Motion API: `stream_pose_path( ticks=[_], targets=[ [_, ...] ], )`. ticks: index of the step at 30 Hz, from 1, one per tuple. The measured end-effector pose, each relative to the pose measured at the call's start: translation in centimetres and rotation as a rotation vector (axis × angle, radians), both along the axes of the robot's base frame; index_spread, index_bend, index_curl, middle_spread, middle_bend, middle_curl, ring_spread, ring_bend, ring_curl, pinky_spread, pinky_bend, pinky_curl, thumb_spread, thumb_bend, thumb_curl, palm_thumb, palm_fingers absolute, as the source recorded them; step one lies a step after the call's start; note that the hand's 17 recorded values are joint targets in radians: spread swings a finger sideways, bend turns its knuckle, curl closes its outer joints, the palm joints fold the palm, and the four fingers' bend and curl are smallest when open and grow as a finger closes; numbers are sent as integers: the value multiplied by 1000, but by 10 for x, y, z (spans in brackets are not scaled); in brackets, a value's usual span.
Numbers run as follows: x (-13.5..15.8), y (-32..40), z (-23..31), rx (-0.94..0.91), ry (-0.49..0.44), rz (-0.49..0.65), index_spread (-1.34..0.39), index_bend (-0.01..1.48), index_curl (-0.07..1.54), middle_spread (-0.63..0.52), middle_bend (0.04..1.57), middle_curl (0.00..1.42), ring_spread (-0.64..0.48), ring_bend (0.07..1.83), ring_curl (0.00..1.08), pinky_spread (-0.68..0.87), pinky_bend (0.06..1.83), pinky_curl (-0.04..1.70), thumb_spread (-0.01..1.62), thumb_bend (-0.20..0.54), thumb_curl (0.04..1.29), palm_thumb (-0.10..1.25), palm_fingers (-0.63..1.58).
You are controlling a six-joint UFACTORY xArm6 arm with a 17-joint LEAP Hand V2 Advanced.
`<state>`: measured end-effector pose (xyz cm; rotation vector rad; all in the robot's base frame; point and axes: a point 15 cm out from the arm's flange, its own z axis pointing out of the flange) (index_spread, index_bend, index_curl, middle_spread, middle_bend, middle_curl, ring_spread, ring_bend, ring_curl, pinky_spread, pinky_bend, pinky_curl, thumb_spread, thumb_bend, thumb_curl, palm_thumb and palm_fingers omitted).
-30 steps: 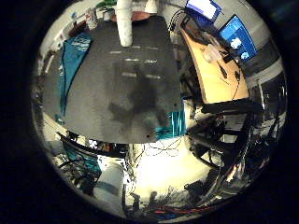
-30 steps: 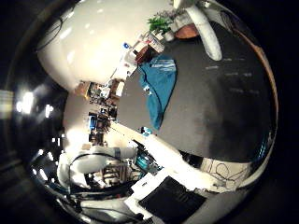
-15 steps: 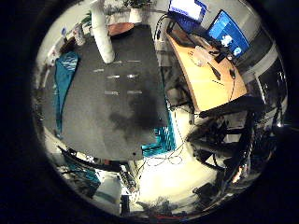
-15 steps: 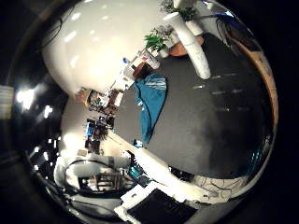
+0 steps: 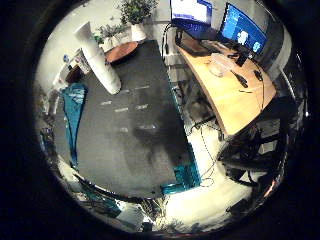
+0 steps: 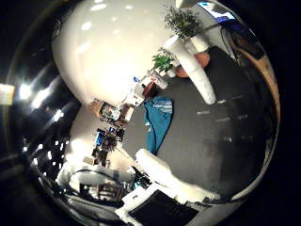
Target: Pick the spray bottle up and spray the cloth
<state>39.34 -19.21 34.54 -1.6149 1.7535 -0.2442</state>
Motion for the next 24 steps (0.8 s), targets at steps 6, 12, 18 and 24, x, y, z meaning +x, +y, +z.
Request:
stream_pose_path(
  ticks=[6,12,18,24],
  targets=[
    [26,-10,0,83,-48,-14,-265,151,258,42,278,358,108,414,249,392,492,285,977,-27,279,402,186],
    [43,-24,-17,165,-48,-39,-244,156,264,42,279,357,99,421,247,376,495,282,986,-28,278,405,193],
    [56,-30,-40,248,-56,-59,-239,153,267,48,273,355,99,430,248,373,495,278,1001,-26,280,409,195],
    [74,-36,-59,317,-74,-61,-231,154,266,51,276,358,99,447,249,376,501,271,1013,-25,280,416,198]
  ],
)
